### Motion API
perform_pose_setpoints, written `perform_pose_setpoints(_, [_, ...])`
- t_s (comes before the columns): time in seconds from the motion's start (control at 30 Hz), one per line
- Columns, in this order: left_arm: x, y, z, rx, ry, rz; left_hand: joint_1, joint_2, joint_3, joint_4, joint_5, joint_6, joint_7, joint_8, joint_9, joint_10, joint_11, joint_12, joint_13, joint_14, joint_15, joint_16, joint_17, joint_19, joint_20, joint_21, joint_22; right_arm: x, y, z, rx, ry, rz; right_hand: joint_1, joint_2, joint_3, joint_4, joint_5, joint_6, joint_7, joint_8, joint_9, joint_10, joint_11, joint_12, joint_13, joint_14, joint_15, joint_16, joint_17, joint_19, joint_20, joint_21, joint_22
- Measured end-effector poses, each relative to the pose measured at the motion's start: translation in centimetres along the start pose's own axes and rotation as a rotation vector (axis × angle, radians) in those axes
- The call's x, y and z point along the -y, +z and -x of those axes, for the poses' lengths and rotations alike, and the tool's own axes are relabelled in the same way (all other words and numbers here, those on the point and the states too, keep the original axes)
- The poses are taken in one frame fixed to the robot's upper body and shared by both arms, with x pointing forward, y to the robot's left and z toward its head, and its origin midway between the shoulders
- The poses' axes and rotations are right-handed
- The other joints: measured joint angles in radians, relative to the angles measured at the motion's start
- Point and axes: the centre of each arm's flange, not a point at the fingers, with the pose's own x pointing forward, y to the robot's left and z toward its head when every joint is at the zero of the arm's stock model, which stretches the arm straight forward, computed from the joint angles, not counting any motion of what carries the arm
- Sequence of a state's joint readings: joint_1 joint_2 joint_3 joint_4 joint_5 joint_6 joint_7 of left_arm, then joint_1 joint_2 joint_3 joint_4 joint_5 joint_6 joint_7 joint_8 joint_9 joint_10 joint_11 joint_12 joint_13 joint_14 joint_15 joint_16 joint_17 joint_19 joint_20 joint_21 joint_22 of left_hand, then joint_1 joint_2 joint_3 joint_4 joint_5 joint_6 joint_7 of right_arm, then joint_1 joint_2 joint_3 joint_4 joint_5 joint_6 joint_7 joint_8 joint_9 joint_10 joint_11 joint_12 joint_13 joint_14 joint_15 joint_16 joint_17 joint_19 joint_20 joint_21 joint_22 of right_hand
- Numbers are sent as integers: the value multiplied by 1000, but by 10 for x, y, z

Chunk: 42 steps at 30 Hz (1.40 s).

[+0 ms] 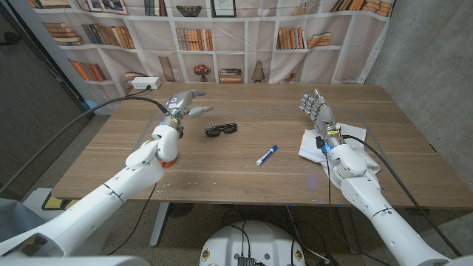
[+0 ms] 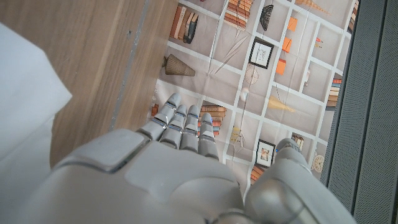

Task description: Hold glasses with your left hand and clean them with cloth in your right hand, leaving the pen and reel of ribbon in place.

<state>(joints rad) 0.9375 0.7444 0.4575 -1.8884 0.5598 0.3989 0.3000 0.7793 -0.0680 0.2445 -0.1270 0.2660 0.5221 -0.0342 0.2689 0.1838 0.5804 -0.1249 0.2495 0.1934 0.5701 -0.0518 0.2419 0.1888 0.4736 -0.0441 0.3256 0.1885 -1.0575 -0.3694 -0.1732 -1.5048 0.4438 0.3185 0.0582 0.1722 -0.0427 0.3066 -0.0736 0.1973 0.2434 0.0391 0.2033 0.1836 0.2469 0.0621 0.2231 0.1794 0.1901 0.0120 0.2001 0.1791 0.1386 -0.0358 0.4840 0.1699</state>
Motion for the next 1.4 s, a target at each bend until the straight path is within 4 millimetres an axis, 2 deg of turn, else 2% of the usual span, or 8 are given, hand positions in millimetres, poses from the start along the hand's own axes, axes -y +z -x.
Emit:
perform_pose_setpoints(0.1, [-2,4,-2,1,-20,-21,21,0,6,-6,-4,-23,3,-16,0,-15,5,-11,0,-7,-2,-10,0,0,0,-4,0,0,0,-1,-1,4,-3,0,0,1,-1,0,0,0,0,0,0,0,0,0,0,0,0,0,4,-4,0,0])
perform_pose_setpoints(0.23, [-3,6,-4,-10,-62,-55,68,21,23,-22,-11,-33,1,-28,0,-31,11,-24,0,-21,-2,-21,0,-11,-2,-10,0,0,-1,-2,-5,8,-5,5,5,1,-1,0,0,0,0,0,0,0,0,0,0,0,0,0,6,-5,0,0])
perform_pose_setpoints(0.4, [-4,12,-6,-10,-94,-92,109,22,31,-31,-19,-44,-7,-37,5,-49,7,-37,5,-45,0,-33,0,-24,-2,-20,0,1,-2,-3,-9,12,-9,9,9,4,-4,0,3,-3,0,0,0,0,0,0,0,0,0,0,6,-5,-8,0])
perform_pose_setpoints(0.5, [-4,15,-7,-16,-123,-119,128,41,44,-32,-22,-44,-7,-37,5,-60,7,-43,5,-60,5,-33,2,-34,0,-20,0,1,-3,-4,-12,14,-10,9,9,4,-4,0,3,-3,0,0,0,0,0,0,0,0,0,0,6,-5,-9,0])
perform_pose_setpoints(0.77, [-3,22,-11,-13,-168,-159,203,66,71,-45,-42,-44,-6,-45,5,-73,5,-49,5,-71,5,-43,2,-33,0,-26,0,1,-5,-5,-17,18,-14,12,12,4,-4,0,3,-3,0,0,4,4,0,0,0,0,-4,0,13,2,-9,0])
perform_pose_setpoints(1.07, [-1,29,-17,-10,-233,-205,259,64,84,-43,-57,-102,4,-65,10,-115,8,-57,9,-105,6,-54,2,-57,-2,-38,0,0,-7,-6,-22,20,-24,13,13,4,-4,0,3,-3,0,0,5,5,0,0,0,0,-4,0,13,2,-14,0])
perform_pose_setpoints(1.23, [2,28,-18,-22,-273,-237,263,69,89,-38,-57,-108,8,-70,10,-121,7,-57,9,-106,5,-54,2,-62,0,-38,0,1,-8,-7,-23,18,-26,18,18,4,-4,0,3,-3,0,0,5,5,0,0,0,0,-4,0,13,2,-18,0])
perform_pose_setpoints(1.4, [5,38,-24,-7,-305,-251,271,77,94,-33,-57,-108,7,-70,10,-116,11,-57,9,-106,5,-51,5,-62,0,-38,0,1,-9,-7,-25,20,-31,18,18,4,-4,0,3,-3,0,0,5,5,0,0,-1,0,-4,0,13,2,-18,0])
